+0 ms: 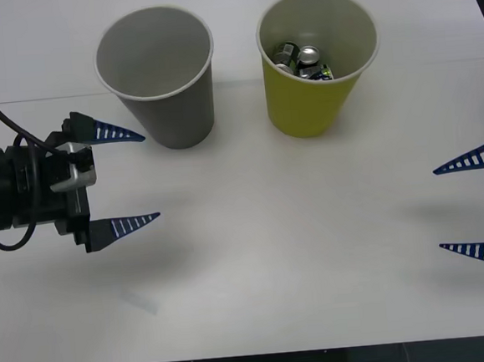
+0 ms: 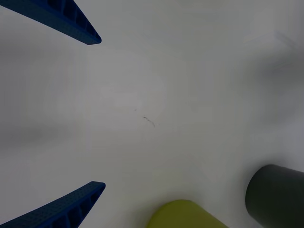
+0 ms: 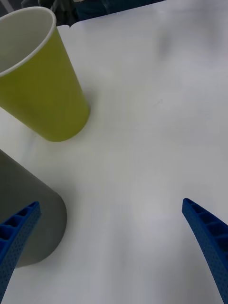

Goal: Put the can into the green bin and the plastic bottle into the gray bin

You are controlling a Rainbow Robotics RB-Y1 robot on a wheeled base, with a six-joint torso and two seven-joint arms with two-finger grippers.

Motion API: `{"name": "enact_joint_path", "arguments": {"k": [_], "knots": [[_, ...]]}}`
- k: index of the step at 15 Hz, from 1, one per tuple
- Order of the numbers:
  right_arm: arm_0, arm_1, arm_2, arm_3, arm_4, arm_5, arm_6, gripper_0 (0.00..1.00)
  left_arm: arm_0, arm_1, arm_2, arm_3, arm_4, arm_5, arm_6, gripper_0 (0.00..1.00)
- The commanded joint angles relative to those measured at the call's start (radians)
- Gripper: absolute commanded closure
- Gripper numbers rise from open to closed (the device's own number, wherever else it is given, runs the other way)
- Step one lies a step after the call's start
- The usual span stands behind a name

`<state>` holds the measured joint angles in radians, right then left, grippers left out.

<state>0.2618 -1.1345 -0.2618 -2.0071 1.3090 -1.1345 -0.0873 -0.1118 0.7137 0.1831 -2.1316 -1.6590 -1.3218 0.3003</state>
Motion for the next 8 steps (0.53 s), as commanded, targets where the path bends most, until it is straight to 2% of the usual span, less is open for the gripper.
{"name": "enact_joint_path", "arguments": {"k": [1, 3, 8], "knots": [[0.000, 0.000, 0.000, 0.000, 0.000, 0.000, 0.000, 0.00, 0.011, 0.009, 0.056, 0.001, 0.005, -0.099, -0.004, 0.00], [0.000, 0.000, 0.000, 0.000, 0.000, 0.000, 0.000, 0.00, 0.030, 0.040, 0.070, 0.004, 0.024, -0.112, -0.004, 0.00], [0.000, 0.000, 0.000, 0.000, 0.000, 0.000, 0.000, 0.00, 0.103, 0.151, 0.069, 0.047, 0.137, -0.099, -0.016, 0.00]]}}
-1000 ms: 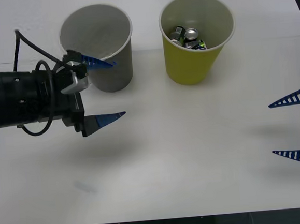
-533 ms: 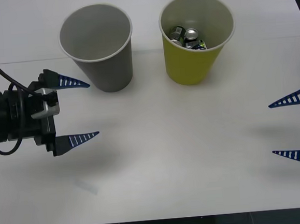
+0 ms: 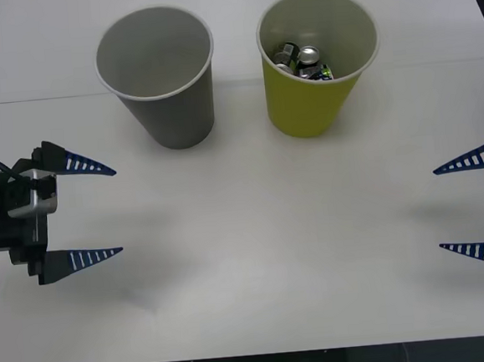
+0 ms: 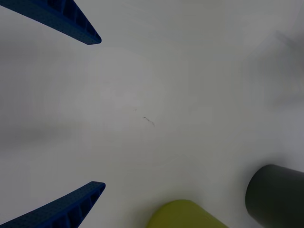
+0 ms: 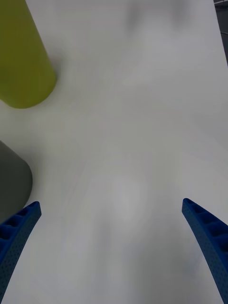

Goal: Put the can into the green bin and the plastic bottle into the gray bin

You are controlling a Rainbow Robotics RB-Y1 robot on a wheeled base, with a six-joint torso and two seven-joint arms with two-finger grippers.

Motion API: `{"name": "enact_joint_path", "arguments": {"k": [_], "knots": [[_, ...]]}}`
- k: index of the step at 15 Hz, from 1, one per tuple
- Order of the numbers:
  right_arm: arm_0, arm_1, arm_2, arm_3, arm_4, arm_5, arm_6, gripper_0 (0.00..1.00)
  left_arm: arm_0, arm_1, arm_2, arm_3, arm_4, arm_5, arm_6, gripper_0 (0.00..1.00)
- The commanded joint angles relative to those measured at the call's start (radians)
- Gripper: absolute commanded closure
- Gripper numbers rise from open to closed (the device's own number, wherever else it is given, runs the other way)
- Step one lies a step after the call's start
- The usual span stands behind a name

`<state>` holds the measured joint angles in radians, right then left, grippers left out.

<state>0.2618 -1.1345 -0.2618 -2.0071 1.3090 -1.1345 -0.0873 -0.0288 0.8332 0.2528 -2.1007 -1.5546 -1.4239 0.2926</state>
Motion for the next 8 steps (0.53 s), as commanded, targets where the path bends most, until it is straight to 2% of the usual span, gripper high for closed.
{"name": "enact_joint_path", "arguments": {"k": [1, 8], "knots": [[0.000, 0.000, 0.000, 0.000, 0.000, 0.000, 0.000, 0.00, 0.027, 0.043, 0.000, 0.019, 0.044, 0.006, -0.013, 0.00], [0.000, 0.000, 0.000, 0.000, 0.000, 0.000, 0.000, 0.00, 0.050, 0.047, 0.003, 0.030, 0.044, 0.022, -0.024, 0.00]]}}
